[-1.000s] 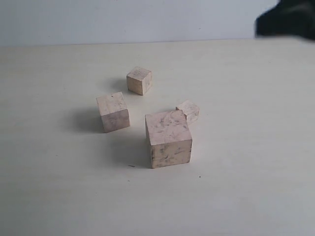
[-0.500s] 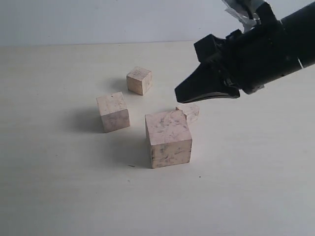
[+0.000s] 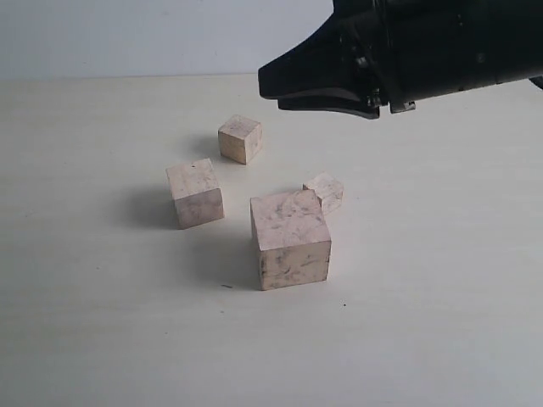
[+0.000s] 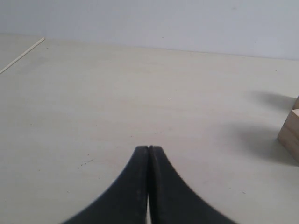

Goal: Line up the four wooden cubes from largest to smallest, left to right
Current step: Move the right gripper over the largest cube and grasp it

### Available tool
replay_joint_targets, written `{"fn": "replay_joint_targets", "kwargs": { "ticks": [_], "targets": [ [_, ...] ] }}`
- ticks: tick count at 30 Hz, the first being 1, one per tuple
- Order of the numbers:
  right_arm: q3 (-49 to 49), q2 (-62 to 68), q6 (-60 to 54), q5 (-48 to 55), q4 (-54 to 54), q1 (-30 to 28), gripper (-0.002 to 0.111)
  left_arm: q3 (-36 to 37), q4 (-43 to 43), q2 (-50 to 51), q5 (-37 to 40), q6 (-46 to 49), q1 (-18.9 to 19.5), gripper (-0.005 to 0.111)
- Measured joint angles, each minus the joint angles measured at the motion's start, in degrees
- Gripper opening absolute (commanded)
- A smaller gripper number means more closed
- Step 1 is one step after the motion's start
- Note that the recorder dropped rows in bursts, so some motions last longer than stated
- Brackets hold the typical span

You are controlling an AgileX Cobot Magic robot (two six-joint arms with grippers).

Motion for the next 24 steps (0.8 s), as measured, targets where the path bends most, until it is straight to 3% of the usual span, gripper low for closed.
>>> {"fn": "replay_joint_targets", "kwargs": {
  "ticks": [6,10,18,24],
  "targets": [
    [0.00,0.00,-1.96,1.54,-4.31,0.00,0.035,0.00,0.00,0.00,0.00,0.00,0.00,0.000],
    [0.00,0.00,-0.32,1.72,-8.40,2.38,0.051,0.00,0.00,0.00,0.00,0.00,0.00,0.000],
    [-2.12,-0.87,-1.93,0.49,-16.14,13.44,0.094,0.00,0.00,0.00,0.00,0.00,0.00,0.000],
    [-3.81,0.03,0.54,-5.44,-24.45,16.51,0.104,0.00,0.00,0.00,0.00,0.00,0.00,0.000]
  ]
}}
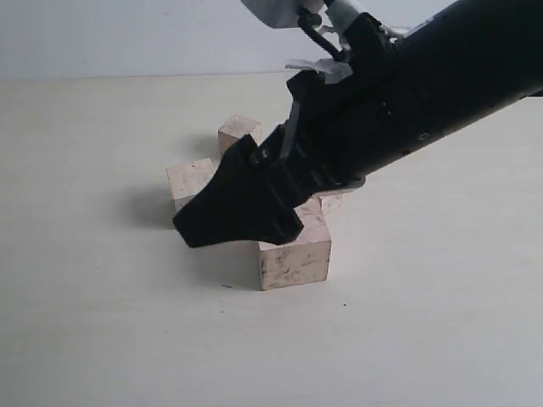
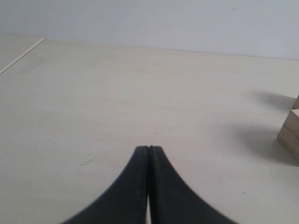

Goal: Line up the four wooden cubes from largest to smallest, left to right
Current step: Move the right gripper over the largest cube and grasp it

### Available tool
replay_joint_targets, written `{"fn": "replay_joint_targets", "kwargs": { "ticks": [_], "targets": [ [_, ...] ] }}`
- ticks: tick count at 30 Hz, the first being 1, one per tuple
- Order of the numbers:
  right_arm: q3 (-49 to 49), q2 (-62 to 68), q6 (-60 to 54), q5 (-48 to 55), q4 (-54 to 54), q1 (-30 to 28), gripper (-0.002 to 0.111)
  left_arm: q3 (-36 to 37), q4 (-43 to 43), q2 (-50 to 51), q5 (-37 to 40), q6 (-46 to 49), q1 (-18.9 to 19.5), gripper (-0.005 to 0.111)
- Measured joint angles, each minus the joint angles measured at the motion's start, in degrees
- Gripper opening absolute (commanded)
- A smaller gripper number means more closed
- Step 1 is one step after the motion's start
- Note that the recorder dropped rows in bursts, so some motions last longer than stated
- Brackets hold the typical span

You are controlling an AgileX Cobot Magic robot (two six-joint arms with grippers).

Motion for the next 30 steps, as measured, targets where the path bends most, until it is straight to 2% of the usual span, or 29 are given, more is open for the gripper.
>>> {"fn": "replay_joint_targets", "kwargs": {
  "ticks": [3,6,13,16,25,30],
  "targets": [
    [-0.10,0.51,3.34,-6.00,-2.83,0.00,0.104,0.00,0.00,0.00,0.00,0.00,0.00,0.000],
    [-0.13,0.64,11.60,-9.58,-8.90,0.00,0.104,0.00,0.00,0.00,0.00,0.00,0.00,0.000],
    [-0.13,1.37,41.85,-10.74,-31.32,0.00,0.104,0.00,0.00,0.00,0.00,0.00,0.00,0.000],
    [-0.13,1.47,48.23,-10.74,-34.15,0.00,0.104,0.00,0.00,0.00,0.00,0.00,0.00,0.000],
    [-0.74,9.39,51.18,-13.46,-33.66,0.00,0.103,0.00,0.00,0.00,0.00,0.00,0.00,0.000],
    [-5.59,15.09,51.28,-12.15,-33.66,0.00,0.103,0.00,0.00,0.00,0.00,0.00,0.00,0.000]
  ]
}}
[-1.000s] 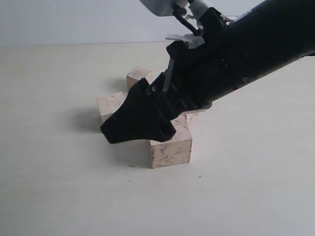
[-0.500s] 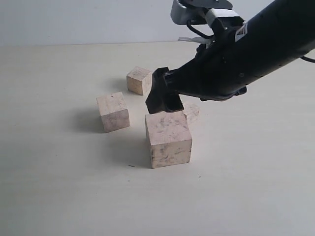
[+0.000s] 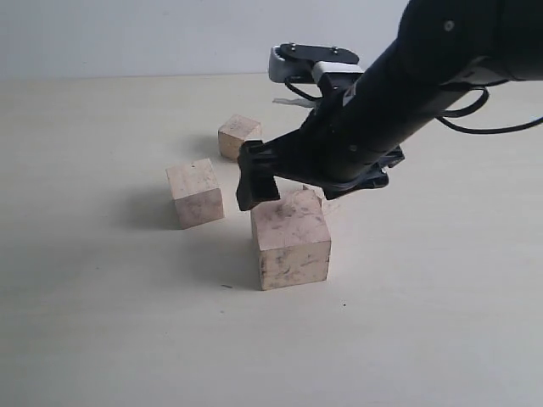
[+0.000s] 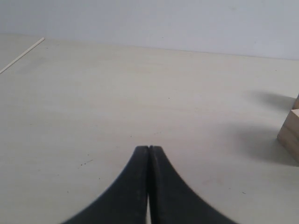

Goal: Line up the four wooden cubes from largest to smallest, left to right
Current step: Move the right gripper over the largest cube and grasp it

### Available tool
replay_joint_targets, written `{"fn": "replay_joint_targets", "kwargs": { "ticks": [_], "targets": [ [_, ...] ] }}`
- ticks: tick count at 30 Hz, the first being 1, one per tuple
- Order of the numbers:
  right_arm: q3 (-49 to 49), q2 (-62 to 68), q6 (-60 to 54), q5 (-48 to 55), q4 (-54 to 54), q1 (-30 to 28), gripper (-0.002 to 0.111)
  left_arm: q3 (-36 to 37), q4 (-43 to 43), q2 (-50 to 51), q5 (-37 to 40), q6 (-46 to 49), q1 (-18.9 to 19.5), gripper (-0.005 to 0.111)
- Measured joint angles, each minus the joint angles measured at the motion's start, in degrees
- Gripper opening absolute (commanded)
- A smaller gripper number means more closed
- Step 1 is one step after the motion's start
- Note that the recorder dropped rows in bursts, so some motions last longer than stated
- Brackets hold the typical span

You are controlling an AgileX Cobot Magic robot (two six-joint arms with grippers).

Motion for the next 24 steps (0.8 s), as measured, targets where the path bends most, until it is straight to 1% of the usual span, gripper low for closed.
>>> {"fn": "replay_joint_targets", "kwargs": {
  "ticks": [4,5,8,10,11,14,15,17,24],
  "targets": [
    [-5.36,3.26,1.51,3.62,-1.22,0.00,0.103,0.00,0.00,0.00,0.00,0.00,0.00,0.000],
    [-7.98,4.26,4.48,5.93,-4.22,0.00,0.103,0.00,0.00,0.00,0.00,0.00,0.00,0.000],
    [-11.80,5.08,10.42,11.47,-10.79,0.00,0.103,0.00,0.00,0.00,0.00,0.00,0.00,0.000],
    [-14.34,5.71,13.63,16.27,-13.19,0.25,0.103,0.00,0.00,0.00,0.00,0.00,0.00,0.000],
    [-14.72,5.87,14.09,16.95,-13.53,0.78,0.103,0.00,0.00,0.00,0.00,0.00,0.00,0.000],
    [-15.22,8.23,18.21,16.75,-15.08,4.40,0.103,0.00,0.00,0.00,0.00,0.00,0.00,0.000],
    [-15.22,9.31,19.90,16.75,-15.70,4.81,0.103,0.00,0.00,0.00,0.00,0.00,0.00,0.000],
    [-15.22,12.47,24.41,17.13,-18.27,5.09,0.103,0.00,0.00,0.00,0.00,0.00,0.00,0.000],
    [-15.22,16.52,26.24,15.22,-19.36,5.09,0.103,0.00,0.00,0.00,0.00,0.00,0.00,0.000]
  ]
}}
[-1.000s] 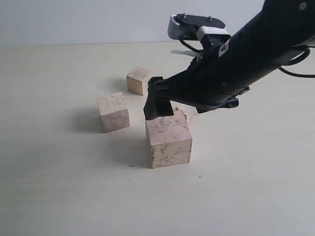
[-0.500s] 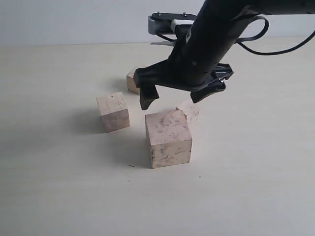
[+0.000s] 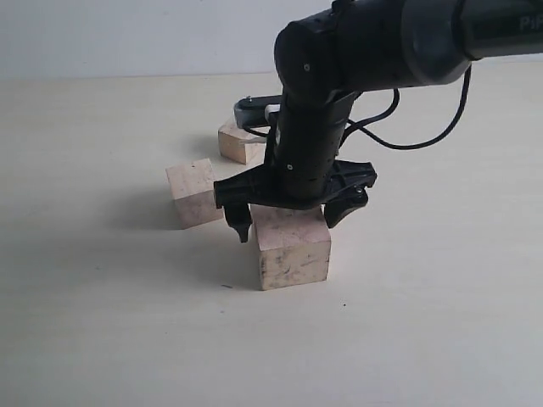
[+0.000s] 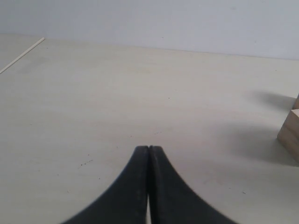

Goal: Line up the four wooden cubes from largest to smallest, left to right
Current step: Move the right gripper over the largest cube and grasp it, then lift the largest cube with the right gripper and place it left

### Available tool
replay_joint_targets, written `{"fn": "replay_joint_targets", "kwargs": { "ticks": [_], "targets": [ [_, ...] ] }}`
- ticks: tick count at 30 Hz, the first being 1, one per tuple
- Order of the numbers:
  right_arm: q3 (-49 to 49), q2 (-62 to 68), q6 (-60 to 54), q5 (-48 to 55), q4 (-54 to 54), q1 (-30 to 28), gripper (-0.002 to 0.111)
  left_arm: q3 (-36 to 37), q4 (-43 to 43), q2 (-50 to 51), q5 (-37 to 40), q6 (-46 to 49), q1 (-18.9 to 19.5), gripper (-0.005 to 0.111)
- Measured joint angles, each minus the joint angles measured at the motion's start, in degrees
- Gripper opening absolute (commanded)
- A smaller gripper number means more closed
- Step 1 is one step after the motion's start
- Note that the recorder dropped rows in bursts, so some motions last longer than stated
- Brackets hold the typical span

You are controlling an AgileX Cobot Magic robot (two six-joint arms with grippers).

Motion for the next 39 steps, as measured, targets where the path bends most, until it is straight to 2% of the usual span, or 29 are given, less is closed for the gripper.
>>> {"fn": "replay_joint_targets", "kwargs": {
  "ticks": [3,5,6,8,9,11,16,20,24,26,31,33,39],
  "targets": [
    [0.00,1.09,1.81,-0.38,-1.40,0.00,0.100,0.00,0.00,0.00,0.00,0.00,0.00,0.000],
    [0.00,1.78,3.10,-0.47,-2.34,0.00,0.083,0.00,0.00,0.00,0.00,0.00,0.00,0.000],
    [0.00,1.91,3.41,-0.47,-2.34,0.00,0.063,0.00,0.00,0.00,0.00,0.00,0.00,0.000],
    [0.00,1.91,3.66,-0.62,-2.34,0.05,0.040,0.00,0.00,0.00,0.00,0.00,0.00,0.000],
    [0.00,1.91,3.66,-0.62,-2.34,0.05,0.015,0.00,0.00,0.00,0.00,0.00,0.00,0.000],
    [0.00,1.91,2.17,-0.76,-2.34,0.14,0.000,0.00,0.00,0.00,0.00,0.00,0.00,0.000],
    [-1.56,-0.33,-4.94,0.63,-2.34,0.14,0.000,0.00,0.00,0.00,0.00,0.00,0.00,0.000],
    [-9.99,-5.67,-14.16,3.50,-2.34,0.14,0.000,0.00,0.00,0.00,0.00,0.00,0.00,0.000],
    [-19.02,-6.85,-29.50,2.38,0.48,0.14,0.000,0.00,0.00,0.00,0.00,0.00,0.00,0.000],
    [-20.26,-6.33,-36.70,0.88,4.22,0.14,0.000,0.00,0.00,0.00,0.00,0.00,0.00,0.000],
    [-22.17,1.03,-73.51,-3.40,27.92,0.14,0.000,0.00,0.00,0.00,0.00,0.00,0.00,0.000],
    [-22.88,4.44,-82.48,-3.80,33.35,0.18,0.000,0.00,0.00,0.00,0.00,0.00,0.00,0.000],
    [-22.88,9.62,-92.47,-4.38,36.31,0.94,0.000,0.00,0.00,0.00,0.00,0.00,0.00,0.000]
  ]
}}
